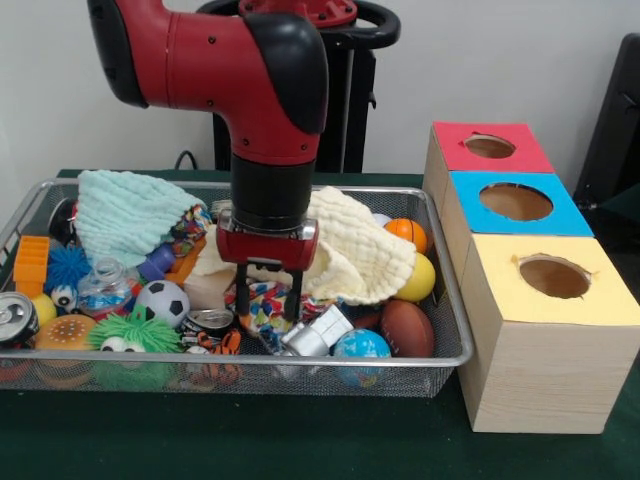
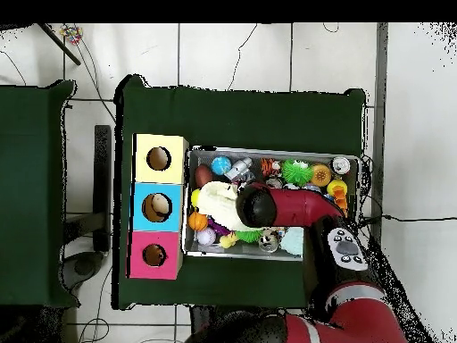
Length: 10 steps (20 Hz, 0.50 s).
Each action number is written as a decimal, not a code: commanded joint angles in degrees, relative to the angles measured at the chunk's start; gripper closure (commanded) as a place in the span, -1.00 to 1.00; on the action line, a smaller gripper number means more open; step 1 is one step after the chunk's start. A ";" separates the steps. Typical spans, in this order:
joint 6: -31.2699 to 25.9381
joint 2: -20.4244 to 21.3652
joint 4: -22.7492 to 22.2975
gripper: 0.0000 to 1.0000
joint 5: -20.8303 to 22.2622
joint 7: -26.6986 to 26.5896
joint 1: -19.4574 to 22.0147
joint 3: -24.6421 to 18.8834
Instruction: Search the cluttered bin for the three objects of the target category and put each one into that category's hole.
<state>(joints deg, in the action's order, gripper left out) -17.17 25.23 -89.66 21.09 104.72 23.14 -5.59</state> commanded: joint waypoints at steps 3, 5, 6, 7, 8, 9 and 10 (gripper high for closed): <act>-2.41 -5.70 9.05 -1.00 1.85 2.73 -1.70 2.56; -0.40 -6.57 10.16 -1.00 2.15 3.92 -2.58 4.14; 0.55 -6.89 10.72 -1.00 2.29 4.47 -3.03 4.96; 2.03 -7.08 11.48 -1.00 2.45 5.11 -3.45 5.79; 2.35 -7.14 12.26 -1.00 2.36 4.93 -3.35 5.85; 2.68 -7.20 13.04 -1.00 2.26 4.74 -3.25 5.90; 3.01 -7.26 13.82 -1.00 2.17 4.55 -3.15 5.96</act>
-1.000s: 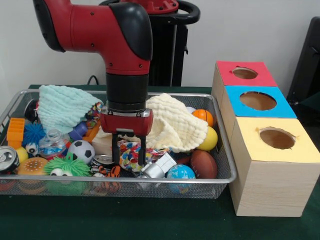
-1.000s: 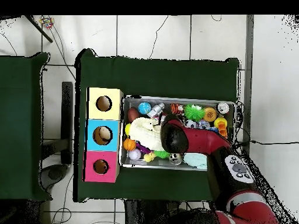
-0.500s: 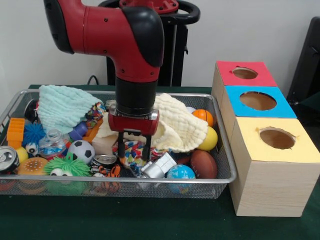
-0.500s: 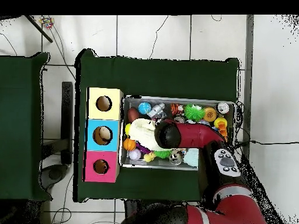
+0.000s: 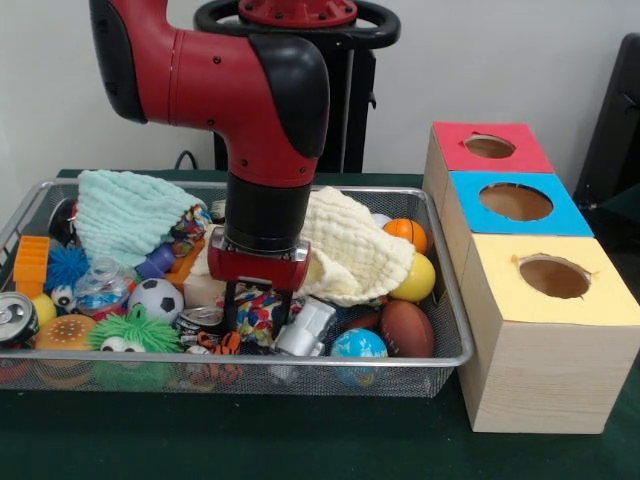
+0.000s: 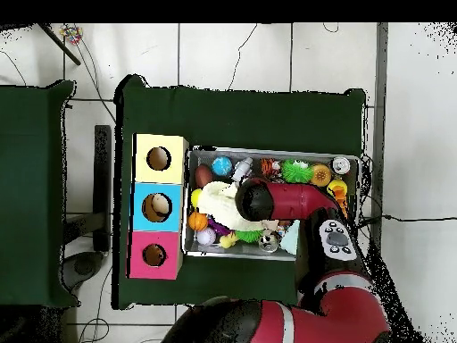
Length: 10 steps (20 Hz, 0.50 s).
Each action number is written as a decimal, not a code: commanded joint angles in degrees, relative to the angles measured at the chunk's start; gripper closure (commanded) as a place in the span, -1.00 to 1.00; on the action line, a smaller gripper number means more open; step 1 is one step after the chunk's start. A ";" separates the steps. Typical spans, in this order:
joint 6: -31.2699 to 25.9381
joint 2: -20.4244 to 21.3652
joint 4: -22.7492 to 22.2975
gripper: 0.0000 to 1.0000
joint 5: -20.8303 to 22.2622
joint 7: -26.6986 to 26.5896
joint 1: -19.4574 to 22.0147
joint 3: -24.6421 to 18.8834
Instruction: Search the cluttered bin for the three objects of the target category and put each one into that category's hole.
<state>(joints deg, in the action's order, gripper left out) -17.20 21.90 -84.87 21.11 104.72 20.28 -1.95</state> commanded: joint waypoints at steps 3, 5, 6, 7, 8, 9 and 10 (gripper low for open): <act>0.48 -2.54 8.98 -1.00 1.19 2.93 0.49 0.66; -0.96 -1.80 9.15 -1.00 0.94 3.36 -0.40 1.62; -1.39 -1.52 9.17 -1.00 0.82 3.45 -0.56 1.76; -1.23 -1.36 8.98 -1.00 0.68 3.37 -0.20 1.41; -0.93 -1.29 8.72 -1.00 0.62 2.92 0.45 0.59; -0.78 -0.98 8.34 -1.00 0.41 2.70 0.97 -0.15; -0.63 -0.66 7.96 -1.00 0.21 2.49 1.49 -0.90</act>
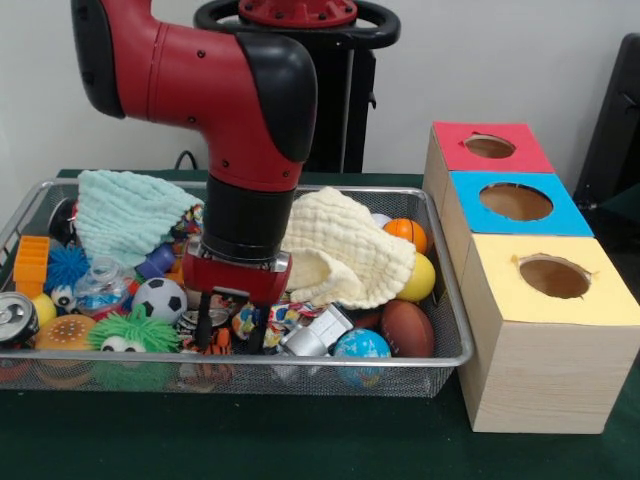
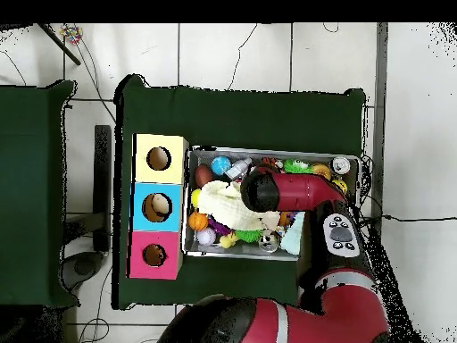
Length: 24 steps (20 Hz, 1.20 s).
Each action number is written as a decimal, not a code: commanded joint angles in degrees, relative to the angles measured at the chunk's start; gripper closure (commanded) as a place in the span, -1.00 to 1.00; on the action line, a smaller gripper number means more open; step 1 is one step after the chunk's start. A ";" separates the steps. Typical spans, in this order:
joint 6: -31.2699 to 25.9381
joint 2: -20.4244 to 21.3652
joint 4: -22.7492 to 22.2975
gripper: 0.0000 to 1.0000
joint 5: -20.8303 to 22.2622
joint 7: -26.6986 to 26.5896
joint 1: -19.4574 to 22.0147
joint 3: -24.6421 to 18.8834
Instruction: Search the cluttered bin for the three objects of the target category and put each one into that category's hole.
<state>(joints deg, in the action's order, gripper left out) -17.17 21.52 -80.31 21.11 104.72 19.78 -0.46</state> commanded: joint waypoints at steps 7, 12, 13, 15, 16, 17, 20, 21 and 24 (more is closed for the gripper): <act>-3.48 3.15 1.13 -1.00 -1.96 2.32 2.75 -5.14; 1.60 -1.28 3.49 -1.00 -0.83 4.53 1.84 -3.99; 2.81 -2.39 3.99 -1.00 -0.68 5.17 1.60 -3.67; 4.68 -4.25 5.03 -1.00 -0.60 6.57 0.74 -2.65; 5.44 -5.17 5.63 -1.00 -0.53 7.07 0.29 -2.20; 6.03 -6.20 6.49 -1.00 -0.42 7.35 -0.16 -1.75; 7.50 -9.69 8.89 -1.00 -0.87 7.81 -0.33 -1.90; 7.49 -10.70 9.55 -1.00 -1.06 7.64 -0.21 -2.29; 5.86 -12.70 10.97 -1.00 -1.61 6.70 0.13 -3.37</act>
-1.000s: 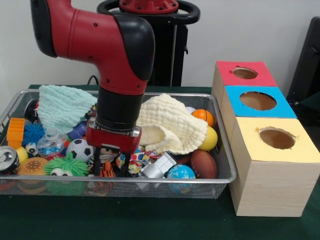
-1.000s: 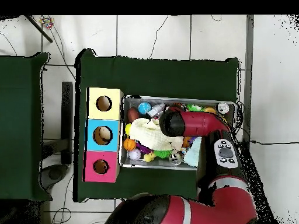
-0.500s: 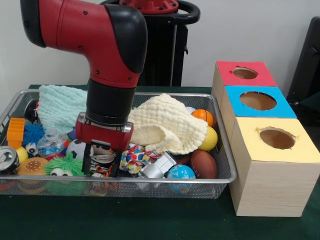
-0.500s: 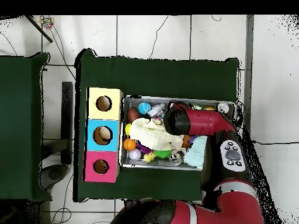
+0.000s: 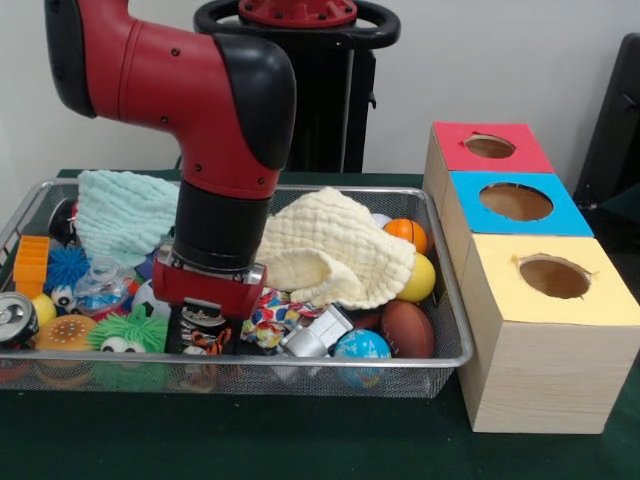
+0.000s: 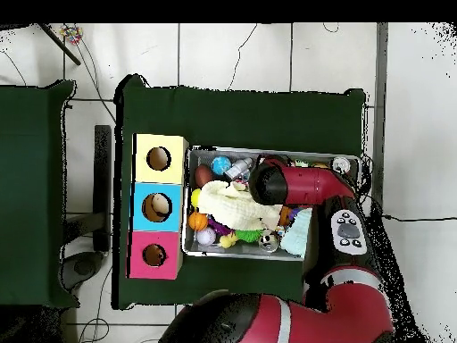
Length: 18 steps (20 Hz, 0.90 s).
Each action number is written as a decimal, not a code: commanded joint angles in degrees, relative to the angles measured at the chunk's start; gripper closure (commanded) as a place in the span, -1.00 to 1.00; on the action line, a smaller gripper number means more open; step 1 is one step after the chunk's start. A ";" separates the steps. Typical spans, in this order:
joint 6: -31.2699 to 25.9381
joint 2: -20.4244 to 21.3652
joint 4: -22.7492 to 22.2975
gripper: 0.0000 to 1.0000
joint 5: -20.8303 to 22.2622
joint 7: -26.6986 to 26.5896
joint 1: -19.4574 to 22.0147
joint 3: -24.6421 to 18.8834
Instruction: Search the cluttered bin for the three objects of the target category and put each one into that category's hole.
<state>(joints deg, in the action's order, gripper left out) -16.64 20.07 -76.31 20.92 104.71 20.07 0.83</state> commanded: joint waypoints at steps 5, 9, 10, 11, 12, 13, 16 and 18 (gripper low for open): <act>-2.33 -10.04 6.78 -1.00 -2.19 4.31 -0.21 -4.55; -8.45 -9.93 7.93 -1.00 -3.13 1.83 0.40 -5.58; -10.37 -10.03 8.05 -1.00 -3.75 1.13 0.85 -6.34; -11.63 -10.05 7.97 -1.00 -4.40 0.84 1.12 -6.97; -12.90 -10.08 7.89 -1.00 -5.04 0.56 1.40 -7.59; -14.17 -10.11 7.81 -1.00 -5.68 0.27 1.67 -8.21; -17.90 -10.06 7.34 -1.00 -7.68 0.44 2.01 -9.21; -19.59 -9.98 7.10 -1.00 -8.75 0.91 1.94 -9.38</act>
<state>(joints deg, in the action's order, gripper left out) -27.35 15.49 -70.86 16.24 104.72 20.86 -0.70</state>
